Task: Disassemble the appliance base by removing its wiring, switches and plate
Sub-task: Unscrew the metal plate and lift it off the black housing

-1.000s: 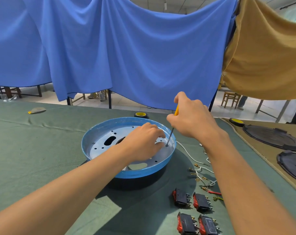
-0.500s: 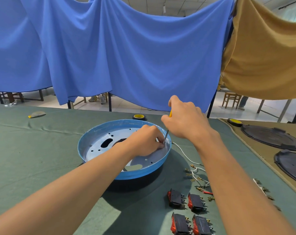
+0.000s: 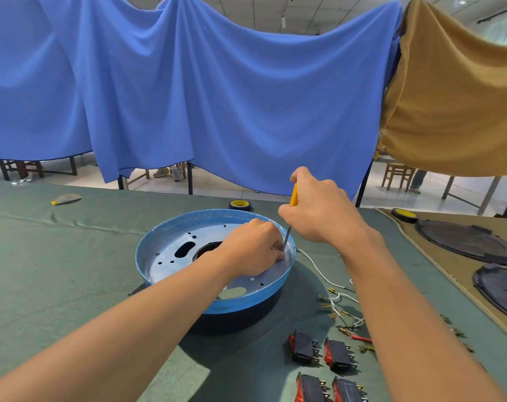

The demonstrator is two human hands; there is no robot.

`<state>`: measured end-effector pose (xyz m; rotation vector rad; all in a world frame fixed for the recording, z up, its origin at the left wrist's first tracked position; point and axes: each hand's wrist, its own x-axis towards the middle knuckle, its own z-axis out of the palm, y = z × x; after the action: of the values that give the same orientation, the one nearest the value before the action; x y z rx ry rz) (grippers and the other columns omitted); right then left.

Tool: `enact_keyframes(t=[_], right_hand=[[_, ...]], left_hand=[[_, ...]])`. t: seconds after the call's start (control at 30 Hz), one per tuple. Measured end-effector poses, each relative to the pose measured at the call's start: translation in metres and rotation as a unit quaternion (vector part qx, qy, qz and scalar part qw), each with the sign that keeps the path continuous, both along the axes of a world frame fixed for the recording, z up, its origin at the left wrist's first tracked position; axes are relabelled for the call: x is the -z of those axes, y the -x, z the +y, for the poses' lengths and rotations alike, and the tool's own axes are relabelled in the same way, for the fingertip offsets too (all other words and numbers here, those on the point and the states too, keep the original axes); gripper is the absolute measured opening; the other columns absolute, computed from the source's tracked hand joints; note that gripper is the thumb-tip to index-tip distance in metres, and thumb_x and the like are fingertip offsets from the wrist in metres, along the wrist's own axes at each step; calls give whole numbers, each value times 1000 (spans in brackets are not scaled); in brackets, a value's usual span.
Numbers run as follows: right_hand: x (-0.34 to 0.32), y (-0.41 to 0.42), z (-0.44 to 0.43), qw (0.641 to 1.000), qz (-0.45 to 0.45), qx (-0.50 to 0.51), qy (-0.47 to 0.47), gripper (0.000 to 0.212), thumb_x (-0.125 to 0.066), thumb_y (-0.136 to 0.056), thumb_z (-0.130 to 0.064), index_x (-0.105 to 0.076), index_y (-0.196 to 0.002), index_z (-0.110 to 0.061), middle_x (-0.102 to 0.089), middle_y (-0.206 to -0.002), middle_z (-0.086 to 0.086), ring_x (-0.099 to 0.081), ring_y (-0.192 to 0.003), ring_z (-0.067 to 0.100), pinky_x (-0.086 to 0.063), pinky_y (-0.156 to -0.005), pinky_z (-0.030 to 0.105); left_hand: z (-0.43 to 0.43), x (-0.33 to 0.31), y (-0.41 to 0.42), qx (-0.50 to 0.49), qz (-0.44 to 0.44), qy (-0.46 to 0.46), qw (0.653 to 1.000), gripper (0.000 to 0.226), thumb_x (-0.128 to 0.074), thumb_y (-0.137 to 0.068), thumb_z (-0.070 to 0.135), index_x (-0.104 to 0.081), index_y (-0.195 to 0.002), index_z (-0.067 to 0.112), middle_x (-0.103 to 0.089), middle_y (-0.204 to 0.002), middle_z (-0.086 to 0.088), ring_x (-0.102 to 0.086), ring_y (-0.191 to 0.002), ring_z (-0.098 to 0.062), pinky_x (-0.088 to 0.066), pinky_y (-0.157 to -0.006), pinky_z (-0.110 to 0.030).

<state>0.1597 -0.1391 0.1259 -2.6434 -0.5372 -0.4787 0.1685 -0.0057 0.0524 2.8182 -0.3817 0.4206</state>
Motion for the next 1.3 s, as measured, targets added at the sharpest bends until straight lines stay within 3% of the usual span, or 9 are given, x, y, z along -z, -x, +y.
enact_keyframes(t=[0.1,0.37,0.47,0.9,1.07,1.17,1.3], right_hand=[[-2,-3,-4,999,-19,22,-28,36,-55,-87,-30,-44,-120,-18,-35,-77,-1,-42,-86,31,-36,-71,36],[-10,-7,-12,994,-45,47,-88,36,-57,-84,-33,-44,-115,-17,-39,-78,-1,-47,-88,32,-38,-71,36],[-11,-7,-13,993,-45,44,-100,37,-57,-85,-32,-42,-115,-18,-41,-80,0,-48,-89,32,-39,-72,38],[-13,-5,-14,992,-35,31,-118,32,-56,-85,-31,-44,-112,-18,-48,-86,2,-49,-91,31,-38,-71,38],[-13,-6,-14,993,-32,30,-114,30,-56,-85,-31,-45,-110,-17,-53,-94,7,-50,-91,32,-39,-71,38],[-13,-6,-15,992,-32,32,-114,28,-56,-84,-30,-45,-107,-17,-52,-90,6,-48,-91,32,-36,-70,37],[-14,-8,-19,991,-36,40,-120,26,-55,-85,-30,-46,-106,-17,-51,-88,4,-47,-90,32,-35,-69,37]], left_hand=[[-1,2,-1,-12,-22,-29,999,27,-54,-92,33,-76,-90,18,-71,-92,-2,-61,-84,-20,-47,-71,-29],[-1,4,-5,-4,-52,-31,998,31,-55,-87,44,-77,-88,21,-72,-86,2,-62,-76,-17,-49,-64,-27],[0,5,-6,-3,-60,-26,998,31,-57,-86,45,-76,-88,20,-72,-86,2,-62,-76,-15,-42,-59,-21],[-3,4,-7,-5,-85,-75,994,38,-51,-89,48,-74,-86,17,-71,-92,0,-61,-83,-19,-39,-75,-30],[-4,4,-6,15,-104,-104,989,37,-45,-94,44,-73,-94,19,-68,-100,1,-59,-88,-19,-34,-72,-28],[-4,2,-4,23,-89,-84,992,30,-50,-93,40,-73,-94,20,-70,-96,1,-59,-85,-19,-33,-68,-27],[3,0,0,20,-3,5,1000,19,-58,-89,34,-76,-90,27,-71,-92,6,-61,-84,-15,-49,-67,-29]])
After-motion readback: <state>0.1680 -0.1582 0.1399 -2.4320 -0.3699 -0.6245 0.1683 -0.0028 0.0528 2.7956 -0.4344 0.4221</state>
